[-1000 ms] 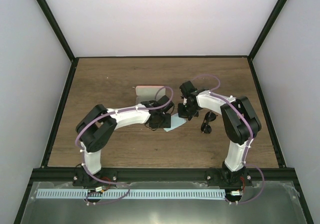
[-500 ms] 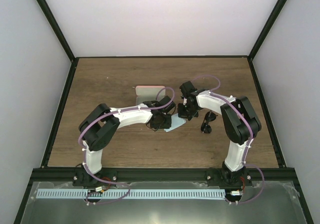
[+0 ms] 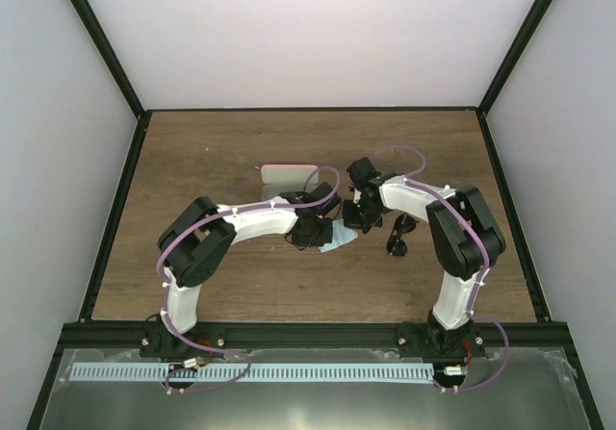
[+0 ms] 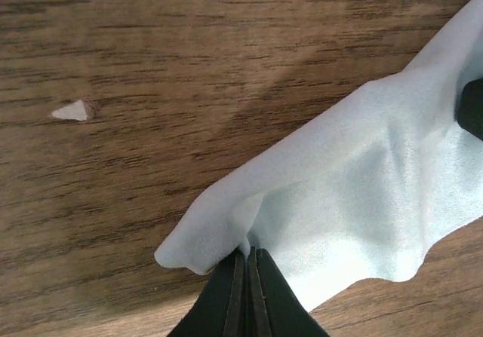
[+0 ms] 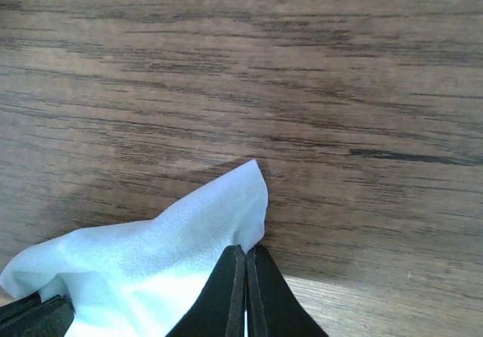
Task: Organize the sunglasses
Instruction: Pick up the glasses cleaning cloth from the center of the board, then place the glasses cleaning cloth in the sunglasses case.
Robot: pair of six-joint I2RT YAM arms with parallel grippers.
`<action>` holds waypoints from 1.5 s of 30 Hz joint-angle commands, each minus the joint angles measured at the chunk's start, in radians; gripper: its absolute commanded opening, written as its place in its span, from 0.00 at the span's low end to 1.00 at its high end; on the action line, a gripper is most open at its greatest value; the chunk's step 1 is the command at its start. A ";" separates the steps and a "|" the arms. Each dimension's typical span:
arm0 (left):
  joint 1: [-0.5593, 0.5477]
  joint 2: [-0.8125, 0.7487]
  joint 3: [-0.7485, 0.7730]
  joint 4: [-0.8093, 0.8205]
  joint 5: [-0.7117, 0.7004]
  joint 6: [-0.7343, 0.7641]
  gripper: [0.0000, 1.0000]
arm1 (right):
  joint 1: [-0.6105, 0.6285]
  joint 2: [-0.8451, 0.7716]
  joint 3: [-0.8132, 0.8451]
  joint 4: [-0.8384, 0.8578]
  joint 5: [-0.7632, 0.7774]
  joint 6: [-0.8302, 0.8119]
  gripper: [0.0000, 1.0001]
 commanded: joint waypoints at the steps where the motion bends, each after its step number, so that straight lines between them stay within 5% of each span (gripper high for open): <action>1: 0.002 0.030 0.015 -0.045 -0.021 0.017 0.04 | 0.009 -0.040 0.009 0.001 -0.011 0.003 0.01; 17: 0.101 0.022 0.102 -0.094 -0.090 0.089 0.04 | 0.021 -0.007 0.134 -0.023 -0.042 0.016 0.01; 45: 0.331 0.041 0.266 -0.217 -0.180 0.277 0.04 | 0.101 0.256 0.582 -0.134 -0.075 0.011 0.01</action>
